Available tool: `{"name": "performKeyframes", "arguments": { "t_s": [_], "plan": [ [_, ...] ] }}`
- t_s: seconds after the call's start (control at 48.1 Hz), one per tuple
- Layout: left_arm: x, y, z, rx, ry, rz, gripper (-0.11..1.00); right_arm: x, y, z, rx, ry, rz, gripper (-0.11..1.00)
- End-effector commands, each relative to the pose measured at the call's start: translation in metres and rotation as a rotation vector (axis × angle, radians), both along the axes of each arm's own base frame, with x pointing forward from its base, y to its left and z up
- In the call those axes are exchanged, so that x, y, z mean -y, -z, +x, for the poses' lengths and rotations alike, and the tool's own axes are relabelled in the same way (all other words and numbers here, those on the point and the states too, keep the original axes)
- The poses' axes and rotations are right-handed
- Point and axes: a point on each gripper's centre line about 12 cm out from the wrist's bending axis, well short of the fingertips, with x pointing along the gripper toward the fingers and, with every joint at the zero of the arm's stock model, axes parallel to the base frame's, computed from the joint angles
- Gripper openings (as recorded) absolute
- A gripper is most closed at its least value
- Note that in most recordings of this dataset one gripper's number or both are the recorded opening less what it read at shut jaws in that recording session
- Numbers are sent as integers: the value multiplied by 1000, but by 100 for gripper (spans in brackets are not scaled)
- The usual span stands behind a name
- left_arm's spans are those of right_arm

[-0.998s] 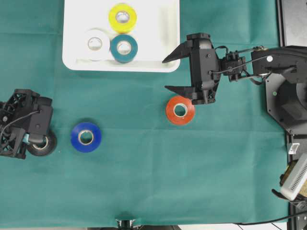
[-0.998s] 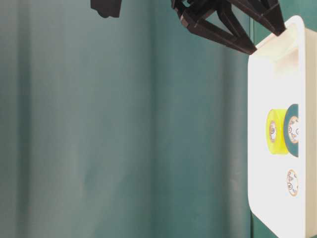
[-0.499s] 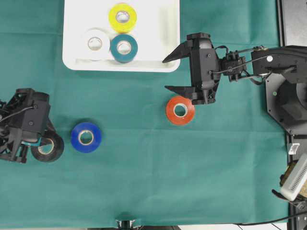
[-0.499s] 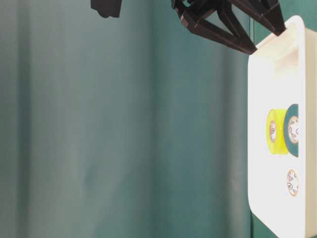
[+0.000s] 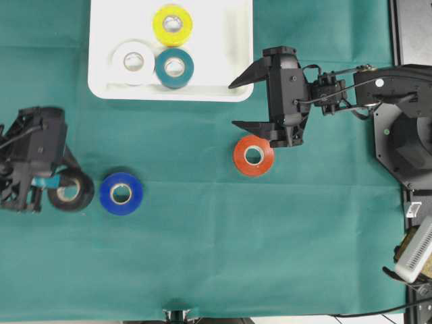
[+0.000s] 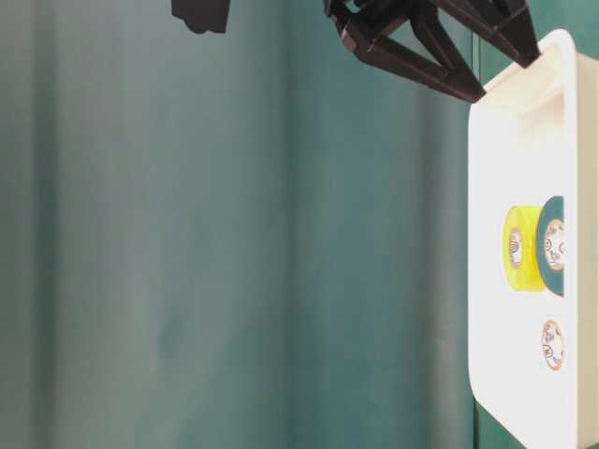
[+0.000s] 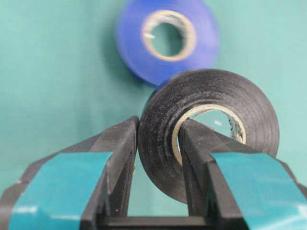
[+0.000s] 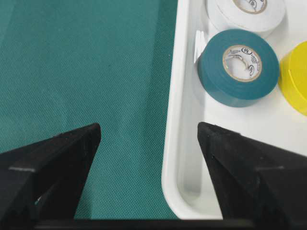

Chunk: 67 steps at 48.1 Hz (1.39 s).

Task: Put the tape alternately from left to right into the white case.
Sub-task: 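Lift the black tape with the left gripper up into the tray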

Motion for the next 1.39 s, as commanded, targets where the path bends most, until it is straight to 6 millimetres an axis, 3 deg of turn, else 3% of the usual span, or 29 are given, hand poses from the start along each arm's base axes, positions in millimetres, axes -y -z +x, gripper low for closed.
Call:
{"name": "performKeyframes", "arguments": {
  "t_s": [0.0, 0.395, 0.749, 0.894, 1.123, 1.372],
  "plan": [
    [-16, -12, 11, 44, -63, -8, 24, 0, -7, 2, 26, 0, 2, 88],
    [-96, -28, 28, 134, -298, 42, 24, -1, -5, 0, 21, -1, 3, 88],
    [-165, -42, 22, 212, -425, 175, 24, -1, -3, -1, 15, -2, 5, 88],
    [-183, -47, 19, 248, -482, 193, 24, -1, -4, -1, 18, -2, 4, 88],
    [-195, -53, 20, 291, -505, 220, 24, -1, -5, 0, 23, -2, 4, 88],
    [-218, -21, 45, 191, -496, 243, 24, -1, -4, -1, 20, -1, 5, 88]
  ]
}}
